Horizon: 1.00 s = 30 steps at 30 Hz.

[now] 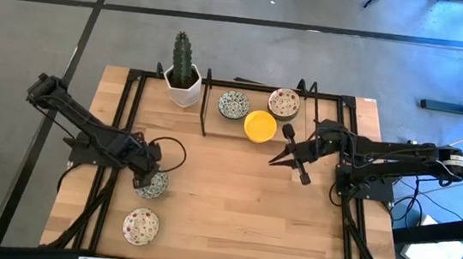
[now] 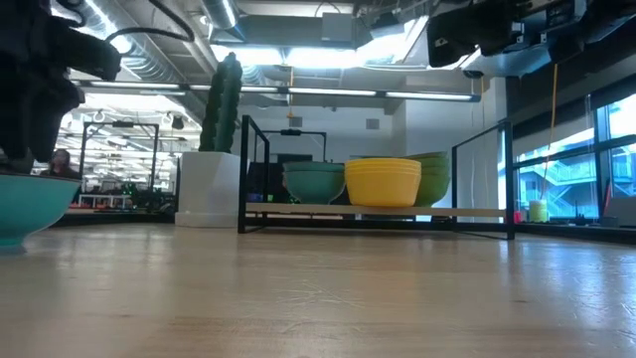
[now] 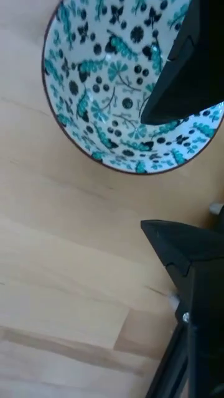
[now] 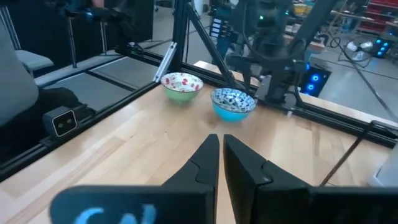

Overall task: Pick & Place Mini bowls
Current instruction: Stack the blue printed bowl on top of the blue printed bowl on the shelf

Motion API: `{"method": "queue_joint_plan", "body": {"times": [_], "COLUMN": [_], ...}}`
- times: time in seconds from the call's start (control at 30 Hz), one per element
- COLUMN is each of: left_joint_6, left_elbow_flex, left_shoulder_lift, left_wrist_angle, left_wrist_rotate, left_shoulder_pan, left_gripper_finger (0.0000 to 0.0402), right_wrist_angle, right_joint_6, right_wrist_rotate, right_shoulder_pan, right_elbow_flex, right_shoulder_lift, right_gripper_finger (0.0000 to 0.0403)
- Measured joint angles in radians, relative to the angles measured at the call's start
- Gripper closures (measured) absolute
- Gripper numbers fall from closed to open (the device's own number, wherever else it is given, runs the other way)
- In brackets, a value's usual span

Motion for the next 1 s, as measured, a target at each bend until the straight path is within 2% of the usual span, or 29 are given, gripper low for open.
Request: {"method": "queue_joint_plan", "body": {"times": [0.5, 0.77, 0.9, 1.0], "left_joint_6": [0.156, 0.231, 0.241, 0.274], "left_elbow_flex": [0.0, 0.0, 0.0, 0.0], "left_shoulder_lift": [0.201, 0.288, 0.316, 0.329], "left_wrist_angle": [0.043, 0.114, 0.114, 0.114], "left_wrist_rotate": [0.083, 0.094, 0.103, 0.103], "left_shoulder_pan": [0.1, 0.146, 0.155, 0.155], "left_gripper_finger": [0.0146, 0.0147, 0.0167, 0.0202], "right_wrist_angle": [-0.025, -0.036, -0.029, -0.03], "right_joint_6": [0.021, 0.025, 0.025, 0.033], "right_wrist_rotate": [-0.002, -0.002, -0.001, 0.0], "right_shoulder_pan": [0.0, 0.0, 0.0, 0.0], "right_elbow_flex": [0.0, 0.0, 0.0, 0.0], "right_shoulder_lift": [0.0, 0.0, 0.0, 0.002], "right_gripper_finger": [0.0377, 0.0377, 0.0377, 0.0377]}}
